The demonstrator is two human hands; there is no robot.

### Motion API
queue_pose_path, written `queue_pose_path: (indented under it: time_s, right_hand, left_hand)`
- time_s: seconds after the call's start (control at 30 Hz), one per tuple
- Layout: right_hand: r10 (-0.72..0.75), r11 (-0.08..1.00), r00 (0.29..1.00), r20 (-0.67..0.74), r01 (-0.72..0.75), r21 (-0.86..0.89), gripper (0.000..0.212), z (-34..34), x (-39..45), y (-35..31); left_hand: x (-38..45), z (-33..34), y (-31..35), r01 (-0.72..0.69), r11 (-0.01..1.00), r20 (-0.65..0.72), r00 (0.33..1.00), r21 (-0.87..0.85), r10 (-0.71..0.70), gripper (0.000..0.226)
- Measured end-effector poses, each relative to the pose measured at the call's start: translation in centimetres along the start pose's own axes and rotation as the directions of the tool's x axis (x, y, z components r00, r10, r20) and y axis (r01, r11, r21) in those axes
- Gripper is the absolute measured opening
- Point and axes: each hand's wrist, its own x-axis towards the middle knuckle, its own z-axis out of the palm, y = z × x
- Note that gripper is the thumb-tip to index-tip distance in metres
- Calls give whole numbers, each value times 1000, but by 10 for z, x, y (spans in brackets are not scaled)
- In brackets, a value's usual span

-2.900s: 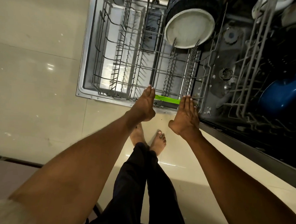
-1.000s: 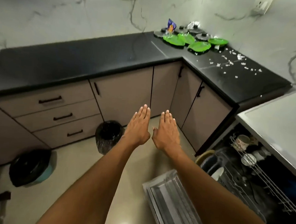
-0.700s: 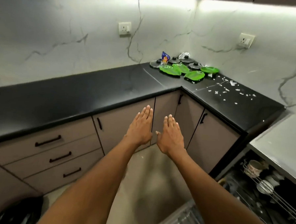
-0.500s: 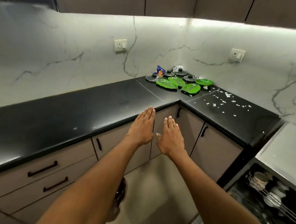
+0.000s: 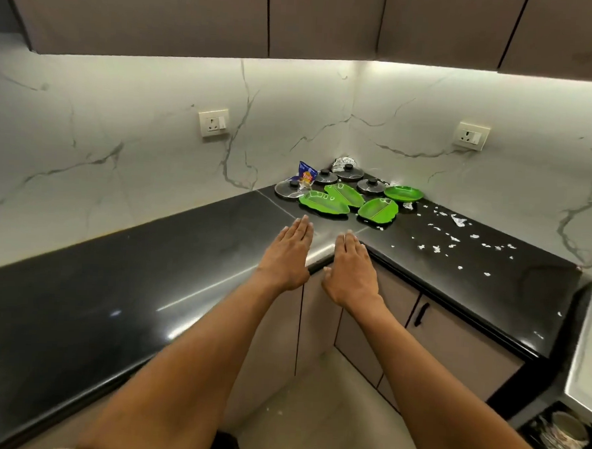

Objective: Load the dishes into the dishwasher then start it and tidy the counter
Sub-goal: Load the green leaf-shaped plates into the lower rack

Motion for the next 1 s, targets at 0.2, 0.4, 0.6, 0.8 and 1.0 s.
queue_pose_path:
  time_s: [0.2, 0.4, 0.6, 0.8, 1.0]
  right_hand:
    - [9, 1000, 999, 52, -9, 6, 96, 18, 122, 32]
    - [-17, 1000, 997, 81, 19, -19, 91, 48, 222, 54]
    - [-17, 999, 989, 149, 22, -29, 91, 94, 301, 69]
    - [27, 997, 978, 206, -13, -71, 89, 139, 384, 91]
    - [71, 995, 951, 302, -46, -89, 88, 180, 444, 104]
  left_hand:
    - [120, 20, -43, 16, 1000, 46, 999, 19, -17, 95]
    - [212, 55, -75, 81, 996, 81, 994, -40, -78, 96]
    - [290, 109, -105, 81, 995, 143, 987, -59, -72, 97]
    - [371, 155, -149, 26, 999, 196, 980, -36, -19, 94]
    - [427, 197, -196, -6, 1000, 296, 955, -1, 7, 92]
